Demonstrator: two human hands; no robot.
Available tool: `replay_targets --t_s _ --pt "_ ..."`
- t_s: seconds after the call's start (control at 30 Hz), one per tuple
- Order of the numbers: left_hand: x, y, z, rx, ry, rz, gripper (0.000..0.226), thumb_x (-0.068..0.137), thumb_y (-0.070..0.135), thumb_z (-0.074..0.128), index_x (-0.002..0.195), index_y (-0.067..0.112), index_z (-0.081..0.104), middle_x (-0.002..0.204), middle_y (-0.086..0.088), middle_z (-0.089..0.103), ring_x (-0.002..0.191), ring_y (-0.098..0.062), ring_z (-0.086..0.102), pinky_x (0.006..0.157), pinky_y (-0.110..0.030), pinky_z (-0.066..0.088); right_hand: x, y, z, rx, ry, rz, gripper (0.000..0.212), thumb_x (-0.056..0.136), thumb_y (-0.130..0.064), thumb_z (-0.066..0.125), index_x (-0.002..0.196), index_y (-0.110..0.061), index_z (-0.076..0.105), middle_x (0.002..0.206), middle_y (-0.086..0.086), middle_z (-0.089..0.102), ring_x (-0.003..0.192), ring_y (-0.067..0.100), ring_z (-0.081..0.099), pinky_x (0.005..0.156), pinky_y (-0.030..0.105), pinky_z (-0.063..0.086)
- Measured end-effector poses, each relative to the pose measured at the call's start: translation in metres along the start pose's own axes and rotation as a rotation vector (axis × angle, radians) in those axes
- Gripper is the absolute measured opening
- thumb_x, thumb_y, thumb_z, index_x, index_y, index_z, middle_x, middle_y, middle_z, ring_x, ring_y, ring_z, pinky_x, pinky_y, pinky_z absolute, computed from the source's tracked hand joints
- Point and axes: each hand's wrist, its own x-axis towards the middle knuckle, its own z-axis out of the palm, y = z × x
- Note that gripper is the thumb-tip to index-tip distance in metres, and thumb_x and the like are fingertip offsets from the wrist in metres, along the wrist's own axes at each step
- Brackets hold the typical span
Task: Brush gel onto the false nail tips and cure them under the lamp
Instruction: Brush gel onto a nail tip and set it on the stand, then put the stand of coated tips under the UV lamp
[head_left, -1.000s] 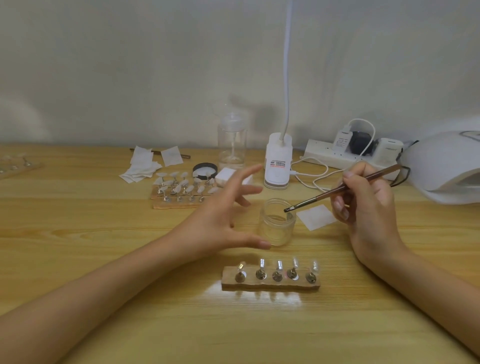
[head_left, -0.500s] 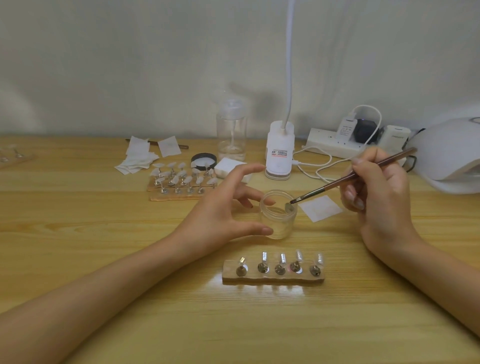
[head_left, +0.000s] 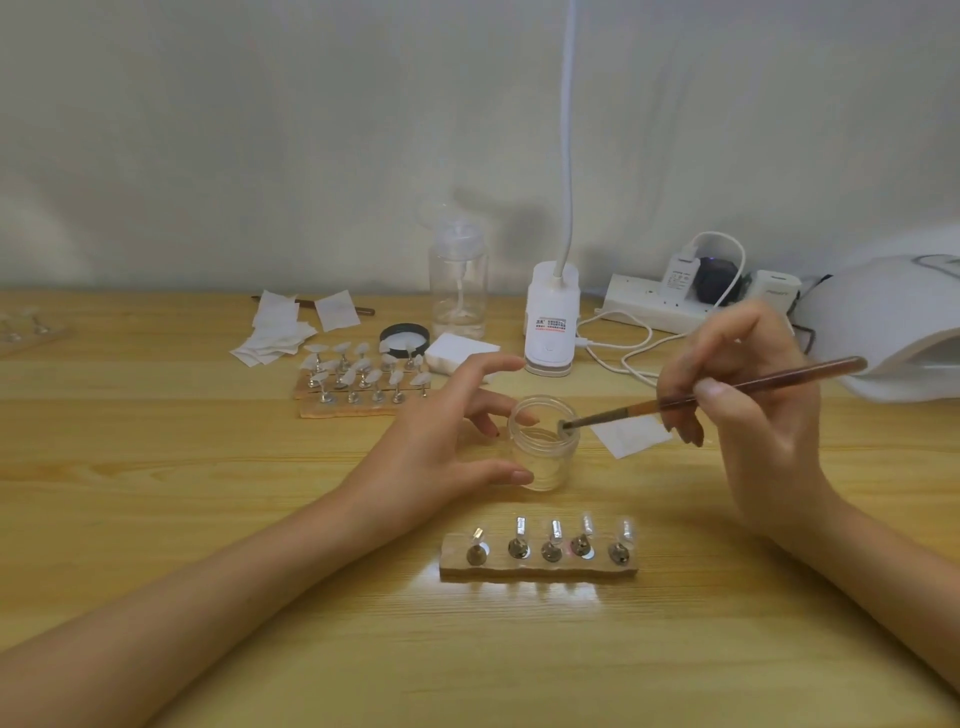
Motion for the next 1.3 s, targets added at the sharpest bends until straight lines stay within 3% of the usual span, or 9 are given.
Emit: replay_targets --t_s 0.17,0.3,0.43,0.53,0.6,0.87,1.03,1.13,1.3 --pt "0.000 0.001 0.000 0.023 -0.003 0.008 0.083 0.074 0.028 0.087 0.134 0.050 0.035 0.111 0.027 0.070 0.095 0.007 0.058 0.071 -0.005 0.037 0.012 -0.013 -0.010 -0.069 0.014 0.028 0.011 0.076 -0.003 0.044 0.083 -0.011 0.047 0.062 0.001 0.054 0.047 0.013 0.044 0.042 0.022 0.037" --pt "-0.001 0.001 0.001 0.041 -0.030 0.024 0.085 0.080 0.027 0.084 0.137 0.054 0.028 0.117 0.024 0.067 0.098 0.005 0.056 0.074 -0.004 0.036 0.025 -0.018 -0.027 -0.256 -0.008 0.056 0.019 0.096 -0.009 0.042 0.091 -0.013 0.059 0.071 0.006 0.058 0.058 0.023 0.053 0.045 0.028 0.042" --pt "-0.001 -0.001 0.001 0.031 -0.030 0.029 0.085 0.082 0.025 0.083 0.138 0.055 0.026 0.119 0.024 0.066 0.099 0.006 0.055 0.075 -0.003 0.036 -0.009 -0.015 -0.048 -0.717 -0.370 0.073 0.015 0.098 -0.035 0.046 0.105 -0.038 0.059 0.107 -0.016 0.060 0.092 0.008 0.059 0.071 0.020 0.047" --pt "-0.001 -0.004 0.001 0.009 -0.020 0.029 0.085 0.083 0.024 0.082 0.136 0.057 0.025 0.118 0.025 0.066 0.099 0.008 0.056 0.075 -0.004 0.037 -0.040 -0.016 -0.065 -1.115 -0.749 -0.065 0.022 0.105 -0.040 0.033 0.119 -0.044 0.049 0.133 -0.025 0.046 0.119 0.000 0.046 0.097 0.019 0.035" --pt "-0.001 -0.006 0.001 0.002 -0.014 0.029 0.086 0.083 0.023 0.082 0.135 0.057 0.024 0.119 0.023 0.067 0.098 0.008 0.057 0.075 -0.004 0.037 -0.052 -0.019 -0.070 -1.195 -0.848 -0.094 0.029 0.107 -0.038 0.021 0.125 -0.043 0.045 0.138 -0.023 0.043 0.123 0.001 0.042 0.103 0.016 0.027" --pt "0.000 -0.009 0.002 0.011 -0.014 0.029 0.087 0.082 0.024 0.082 0.135 0.058 0.023 0.120 0.025 0.066 0.099 0.011 0.057 0.076 -0.002 0.037 -0.046 -0.035 -0.065 -1.147 -0.740 0.085 0.064 0.082 -0.014 0.048 0.136 -0.048 0.042 0.138 -0.028 0.046 0.127 0.002 0.044 0.099 0.029 0.034" --pt "0.000 -0.010 0.002 0.020 -0.018 0.039 0.086 0.083 0.024 0.082 0.134 0.059 0.022 0.117 0.028 0.064 0.100 0.012 0.056 0.076 -0.002 0.037 -0.038 -0.041 -0.031 -0.643 -0.654 0.348 0.088 0.076 -0.056 0.070 0.149 -0.054 0.022 0.133 -0.027 0.056 0.135 0.003 0.041 0.108 0.029 0.032" --pt "0.000 -0.010 0.002 0.034 -0.027 0.037 0.086 0.084 0.025 0.081 0.135 0.059 0.021 0.115 0.032 0.060 0.101 0.014 0.054 0.076 -0.001 0.036 -0.039 -0.037 -0.009 -0.701 -0.658 0.340 0.091 0.074 -0.056 0.073 0.145 -0.064 0.018 0.120 -0.031 0.059 0.122 0.001 0.043 0.104 0.025 0.027" --pt "-0.001 -0.012 0.002 0.043 -0.017 0.043 0.087 0.083 0.027 0.081 0.138 0.059 0.021 0.113 0.035 0.063 0.106 0.013 0.054 0.079 -0.003 0.038 -0.043 -0.038 -0.002 -0.696 -0.554 0.224 0.086 0.081 -0.035 0.073 0.150 -0.052 0.025 0.101 -0.020 0.064 0.106 0.004 0.058 0.112 0.018 0.018"
